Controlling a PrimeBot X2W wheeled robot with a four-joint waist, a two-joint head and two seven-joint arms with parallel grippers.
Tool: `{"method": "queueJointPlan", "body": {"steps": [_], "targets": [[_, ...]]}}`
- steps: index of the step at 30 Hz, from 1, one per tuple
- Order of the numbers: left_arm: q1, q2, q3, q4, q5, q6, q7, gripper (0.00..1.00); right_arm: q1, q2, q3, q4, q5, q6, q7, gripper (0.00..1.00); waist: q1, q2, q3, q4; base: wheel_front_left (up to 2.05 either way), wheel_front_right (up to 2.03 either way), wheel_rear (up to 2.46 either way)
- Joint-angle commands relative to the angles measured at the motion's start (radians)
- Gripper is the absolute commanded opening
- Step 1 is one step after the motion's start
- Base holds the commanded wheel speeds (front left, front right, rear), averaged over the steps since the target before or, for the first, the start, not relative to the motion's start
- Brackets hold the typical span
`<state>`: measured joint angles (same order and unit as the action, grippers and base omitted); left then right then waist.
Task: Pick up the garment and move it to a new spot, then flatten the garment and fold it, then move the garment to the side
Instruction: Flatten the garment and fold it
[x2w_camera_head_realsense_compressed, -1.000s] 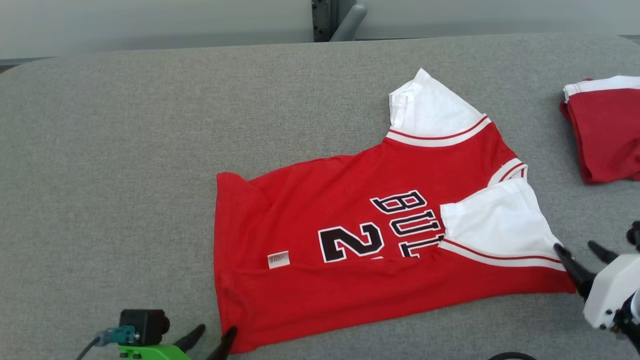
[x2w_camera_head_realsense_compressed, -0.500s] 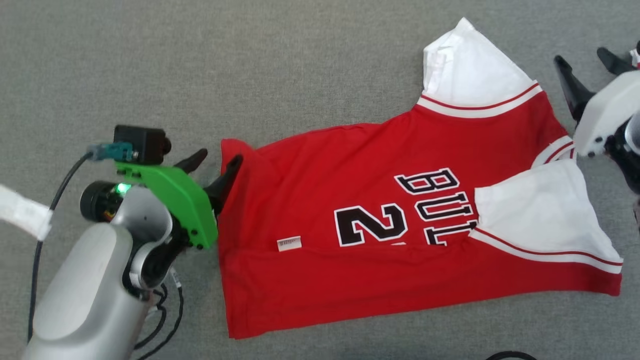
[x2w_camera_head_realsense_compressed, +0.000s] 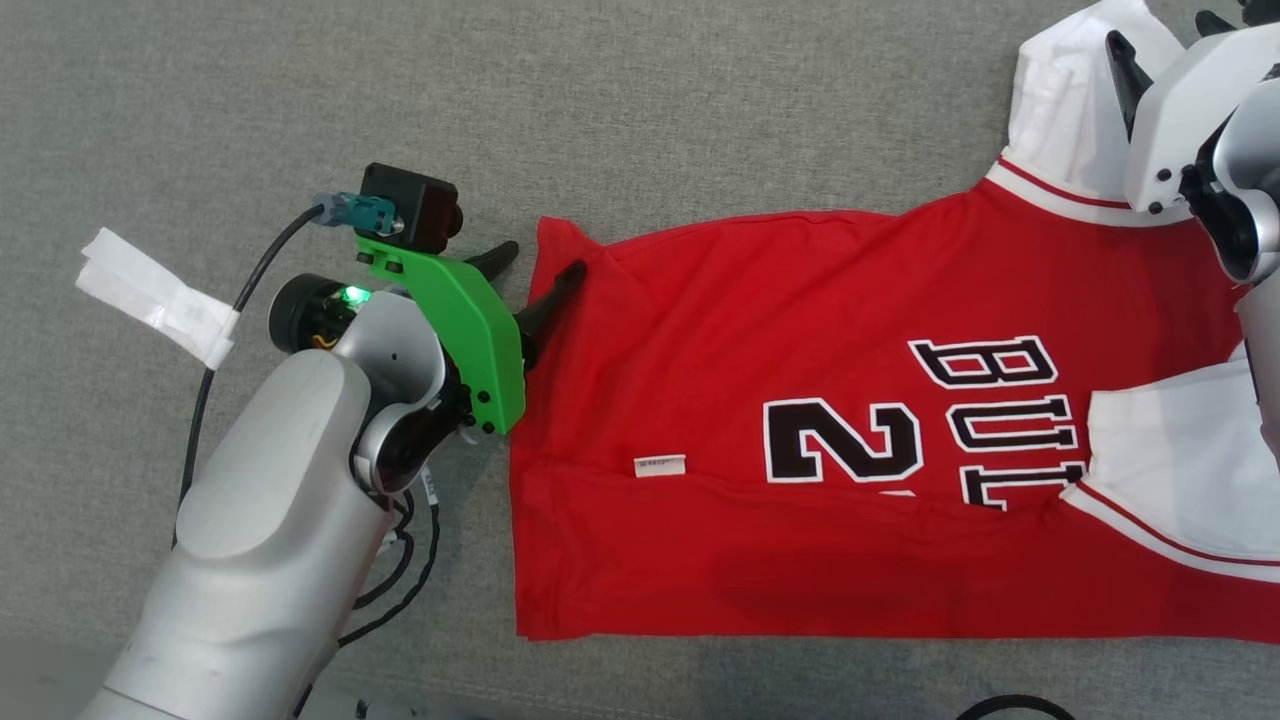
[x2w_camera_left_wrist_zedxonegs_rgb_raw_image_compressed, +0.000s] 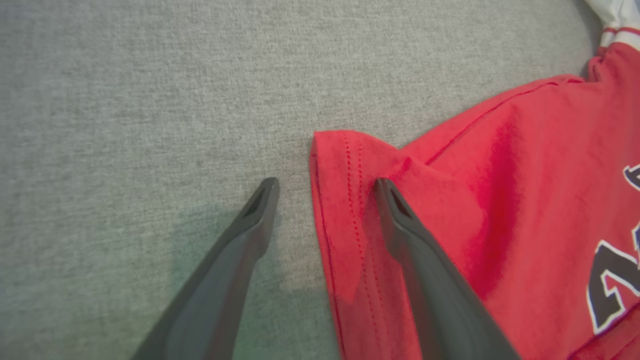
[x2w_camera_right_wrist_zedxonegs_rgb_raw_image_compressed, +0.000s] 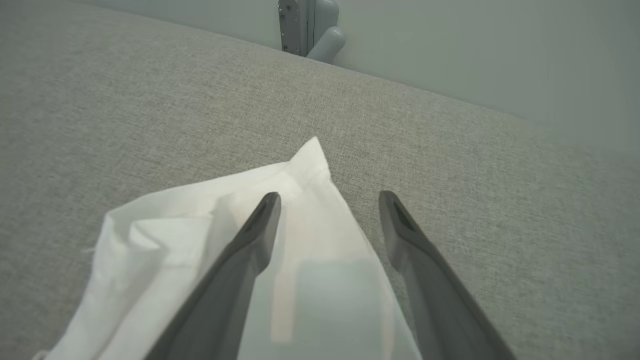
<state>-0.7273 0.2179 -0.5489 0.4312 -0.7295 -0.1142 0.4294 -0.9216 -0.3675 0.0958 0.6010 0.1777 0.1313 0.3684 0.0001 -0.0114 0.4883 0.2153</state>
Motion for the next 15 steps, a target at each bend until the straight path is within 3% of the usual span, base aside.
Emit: {"method": "queueJointPlan", "body": {"steps": [1,6,7,8,9,10,11,15], "targets": [[-0.007,-0.003,-0.010,0.027,-0.001,-0.001,-0.003,1.00,-0.015,-0.006,0.005,0.025,-0.007,-0.001,-0.006,1.00,-0.0001,0.0114,0.024,0.025,0.00,0.00,0.00],[-0.023,-0.015,-0.035,0.061,-0.017,-0.009,-0.009,1.00,-0.046,-0.009,0.025,0.088,-0.012,-0.001,-0.029,1.00,-0.0001,0.0114,0.037,0.027,0.00,0.00,0.00],[-0.025,-0.017,-0.039,0.065,-0.023,-0.009,-0.010,1.00,-0.049,-0.010,0.027,0.097,-0.015,-0.001,-0.035,0.71,-0.0001,0.0114,0.040,0.026,0.00,0.00,0.00],[-0.026,-0.019,-0.046,0.068,-0.030,-0.011,-0.008,0.92,-0.056,-0.014,0.028,0.108,-0.018,-0.001,-0.042,0.44,-0.0001,0.0114,0.042,0.025,0.00,0.00,0.00],[-0.028,-0.020,-0.054,0.070,-0.034,-0.013,-0.008,0.70,-0.062,-0.016,0.030,0.117,-0.020,-0.001,-0.047,0.19,-0.0001,0.0114,0.043,0.024,0.00,0.00,0.00],[-0.029,-0.019,-0.061,0.071,-0.039,-0.014,-0.010,0.61,-0.065,-0.016,0.029,0.127,-0.021,-0.001,-0.053,0.00,-0.0001,0.0114,0.044,0.022,0.00,0.00,0.00],[-0.029,-0.019,-0.067,0.072,-0.046,-0.015,-0.011,0.46,-0.068,-0.015,0.029,0.137,-0.021,-0.001,-0.059,0.00,-0.0001,0.0114,0.043,0.020,0.00,0.00,0.00],[-0.035,-0.018,-0.085,0.064,-0.067,-0.018,-0.014,0.48,-0.081,-0.009,0.033,0.168,-0.008,-0.001,-0.081,0.00,-0.0001,0.0114,0.039,0.012,0.00,0.00,0.00]]}}
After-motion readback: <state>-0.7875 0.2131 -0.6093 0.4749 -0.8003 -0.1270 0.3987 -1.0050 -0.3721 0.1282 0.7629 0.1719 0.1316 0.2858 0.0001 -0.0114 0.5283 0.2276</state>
